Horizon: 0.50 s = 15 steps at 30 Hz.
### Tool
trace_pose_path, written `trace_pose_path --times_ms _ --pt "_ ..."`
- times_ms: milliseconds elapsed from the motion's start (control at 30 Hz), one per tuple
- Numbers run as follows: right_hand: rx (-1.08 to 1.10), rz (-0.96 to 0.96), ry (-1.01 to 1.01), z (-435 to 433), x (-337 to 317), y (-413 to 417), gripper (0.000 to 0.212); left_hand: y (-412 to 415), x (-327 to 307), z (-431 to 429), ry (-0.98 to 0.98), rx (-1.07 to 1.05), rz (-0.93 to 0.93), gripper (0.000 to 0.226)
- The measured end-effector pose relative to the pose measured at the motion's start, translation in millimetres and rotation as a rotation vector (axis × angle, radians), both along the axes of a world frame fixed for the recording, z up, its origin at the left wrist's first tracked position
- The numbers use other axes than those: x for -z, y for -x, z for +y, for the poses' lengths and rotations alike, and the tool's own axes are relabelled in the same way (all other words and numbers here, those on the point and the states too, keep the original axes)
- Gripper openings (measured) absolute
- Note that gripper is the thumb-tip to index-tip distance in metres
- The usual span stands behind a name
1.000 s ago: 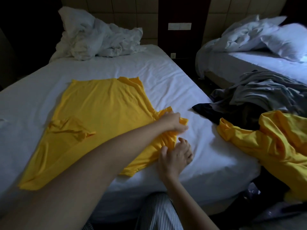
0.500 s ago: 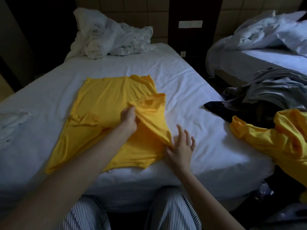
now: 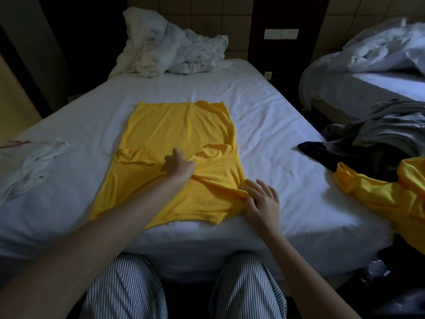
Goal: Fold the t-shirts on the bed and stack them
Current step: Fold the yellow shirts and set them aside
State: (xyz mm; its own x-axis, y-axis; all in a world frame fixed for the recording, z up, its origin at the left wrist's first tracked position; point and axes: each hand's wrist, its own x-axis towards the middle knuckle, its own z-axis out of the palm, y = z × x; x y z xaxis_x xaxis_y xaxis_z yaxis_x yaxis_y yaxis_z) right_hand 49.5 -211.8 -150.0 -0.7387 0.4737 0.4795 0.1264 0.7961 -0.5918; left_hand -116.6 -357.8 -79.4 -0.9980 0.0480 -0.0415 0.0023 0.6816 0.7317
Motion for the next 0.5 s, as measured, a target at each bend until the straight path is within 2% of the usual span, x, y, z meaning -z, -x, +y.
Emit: trace_pose_path --times_ms 67,100,133,200,267,500 --pt "-0.017 -0.001 -0.054 1.0 0.6 0.3 0.052 -0.2 -2.1 13.1 0.108 0.203 0.437 0.037" --pt "-0.039 -0.019 -0.073 1.4 0.0 0.3 0.054 -0.4 -3.6 22.3 0.145 0.355 0.566 0.04" --pt "-0.061 -0.046 -0.08 1.8 -0.6 0.1 0.057 -0.5 -3.3 30.1 0.226 0.503 0.597 0.044" --pt "-0.096 -0.092 -0.079 3.1 -1.6 -0.7 0.06 1.2 15.2 40.7 0.504 0.69 0.454 0.049" --pt "-0.115 -0.12 -0.095 4.1 -1.5 -0.6 0.061 3.1 36.6 39.7 0.663 0.712 0.286 0.05" --pt "-0.197 -0.227 -0.188 9.4 -4.7 -1.0 0.071 -8.1 25.6 7.0 0.606 0.814 0.175 0.05"
